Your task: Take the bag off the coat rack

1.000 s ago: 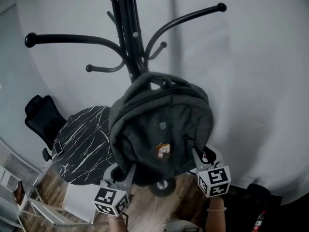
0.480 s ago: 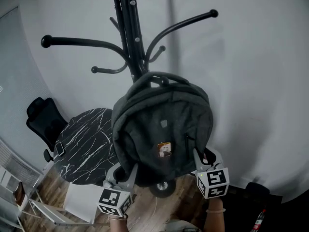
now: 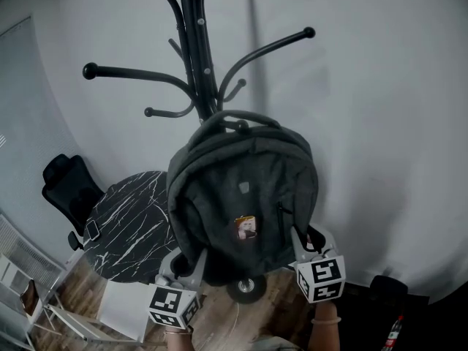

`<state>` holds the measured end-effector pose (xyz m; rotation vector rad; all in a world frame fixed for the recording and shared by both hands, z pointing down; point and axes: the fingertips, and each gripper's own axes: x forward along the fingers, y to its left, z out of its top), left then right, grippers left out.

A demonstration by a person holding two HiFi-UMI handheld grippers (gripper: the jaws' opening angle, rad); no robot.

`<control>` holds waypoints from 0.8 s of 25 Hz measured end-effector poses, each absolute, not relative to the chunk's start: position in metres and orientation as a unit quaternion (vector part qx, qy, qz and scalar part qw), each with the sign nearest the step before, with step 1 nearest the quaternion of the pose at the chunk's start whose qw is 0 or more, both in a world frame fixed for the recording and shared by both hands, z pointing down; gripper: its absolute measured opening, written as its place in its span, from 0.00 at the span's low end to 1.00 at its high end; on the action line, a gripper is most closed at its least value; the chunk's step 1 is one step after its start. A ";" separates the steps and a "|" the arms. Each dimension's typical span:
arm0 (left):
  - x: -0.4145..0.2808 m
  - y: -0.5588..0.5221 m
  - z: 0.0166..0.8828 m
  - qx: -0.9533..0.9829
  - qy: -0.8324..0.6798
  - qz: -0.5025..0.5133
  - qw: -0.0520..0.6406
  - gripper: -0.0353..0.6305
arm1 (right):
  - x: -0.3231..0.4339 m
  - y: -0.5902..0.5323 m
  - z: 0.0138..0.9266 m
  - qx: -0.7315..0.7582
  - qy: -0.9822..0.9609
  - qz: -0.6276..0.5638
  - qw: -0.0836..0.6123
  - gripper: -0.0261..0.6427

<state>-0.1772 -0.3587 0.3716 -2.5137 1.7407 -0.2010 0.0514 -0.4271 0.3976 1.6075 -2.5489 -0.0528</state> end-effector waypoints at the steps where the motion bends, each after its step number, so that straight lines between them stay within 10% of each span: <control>1: -0.177 -0.357 0.371 -0.820 0.567 -0.066 0.039 0.20 | 0.052 -0.425 0.397 0.533 -0.844 -0.018 0.064 0.18; 20: -0.168 -0.318 0.353 -0.833 0.547 -0.057 0.060 0.20 | 0.064 -0.373 0.379 0.557 -0.828 -0.029 0.056 0.18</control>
